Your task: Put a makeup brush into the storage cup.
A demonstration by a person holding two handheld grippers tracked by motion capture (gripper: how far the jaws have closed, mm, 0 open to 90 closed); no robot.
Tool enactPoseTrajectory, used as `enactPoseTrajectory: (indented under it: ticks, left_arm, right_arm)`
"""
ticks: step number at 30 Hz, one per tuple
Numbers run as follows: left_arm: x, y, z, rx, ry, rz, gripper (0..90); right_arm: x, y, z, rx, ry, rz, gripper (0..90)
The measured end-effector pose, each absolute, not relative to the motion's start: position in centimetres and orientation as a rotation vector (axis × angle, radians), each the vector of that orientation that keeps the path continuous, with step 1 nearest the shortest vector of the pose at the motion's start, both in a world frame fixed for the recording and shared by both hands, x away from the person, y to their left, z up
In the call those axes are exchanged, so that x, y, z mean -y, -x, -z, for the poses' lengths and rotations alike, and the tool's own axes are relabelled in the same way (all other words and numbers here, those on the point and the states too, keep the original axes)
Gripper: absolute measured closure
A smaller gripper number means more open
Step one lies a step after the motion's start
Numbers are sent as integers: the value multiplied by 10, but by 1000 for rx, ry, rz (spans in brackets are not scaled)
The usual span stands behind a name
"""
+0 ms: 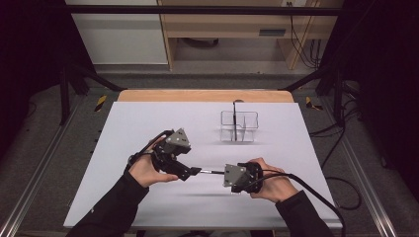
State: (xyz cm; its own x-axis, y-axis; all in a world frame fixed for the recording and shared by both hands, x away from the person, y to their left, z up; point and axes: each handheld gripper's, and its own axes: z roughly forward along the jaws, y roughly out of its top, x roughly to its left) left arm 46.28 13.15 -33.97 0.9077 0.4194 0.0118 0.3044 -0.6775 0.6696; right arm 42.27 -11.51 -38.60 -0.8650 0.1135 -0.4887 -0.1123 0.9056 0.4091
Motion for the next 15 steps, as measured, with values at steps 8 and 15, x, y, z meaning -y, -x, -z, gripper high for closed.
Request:
enactPoseTrajectory:
  ticks: [8,15]
  left_arm:
    - [-153,-454,353,-585,-2275,-251,177]
    - [-166,-447,367,-649,-2190,-258,175]
  right_arm:
    - [126,-425,389,-2522,-95,-626,834]
    - [131,-425,393,-2509,-159,-667,834]
